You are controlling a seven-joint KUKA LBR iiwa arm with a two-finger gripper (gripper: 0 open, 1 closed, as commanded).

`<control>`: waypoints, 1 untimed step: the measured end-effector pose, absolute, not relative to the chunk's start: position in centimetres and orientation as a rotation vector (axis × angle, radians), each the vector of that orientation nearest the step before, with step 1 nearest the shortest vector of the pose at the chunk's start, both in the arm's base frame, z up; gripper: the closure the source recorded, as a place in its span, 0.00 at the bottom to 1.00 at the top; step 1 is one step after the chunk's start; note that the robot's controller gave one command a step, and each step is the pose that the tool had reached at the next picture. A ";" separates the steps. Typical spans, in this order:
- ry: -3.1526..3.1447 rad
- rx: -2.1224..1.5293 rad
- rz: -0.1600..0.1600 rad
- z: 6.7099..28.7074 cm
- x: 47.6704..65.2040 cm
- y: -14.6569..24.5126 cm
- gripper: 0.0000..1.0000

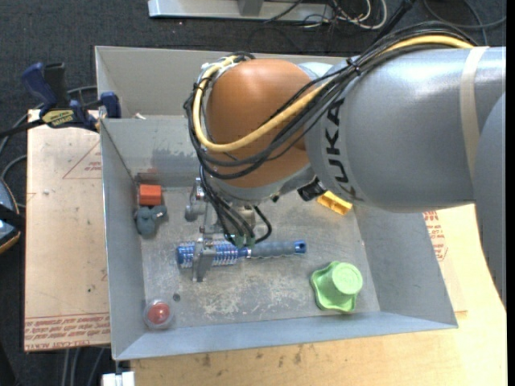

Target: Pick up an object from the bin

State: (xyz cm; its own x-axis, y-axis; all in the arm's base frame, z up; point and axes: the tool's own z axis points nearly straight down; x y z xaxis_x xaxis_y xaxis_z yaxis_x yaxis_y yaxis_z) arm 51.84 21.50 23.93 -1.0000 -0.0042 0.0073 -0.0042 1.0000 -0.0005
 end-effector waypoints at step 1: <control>-3.139 -0.007 0.006 21.0 51.5 10.2 0.00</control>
Offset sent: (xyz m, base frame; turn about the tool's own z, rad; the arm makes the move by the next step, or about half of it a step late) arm -0.0038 -0.1083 -0.0273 0.0012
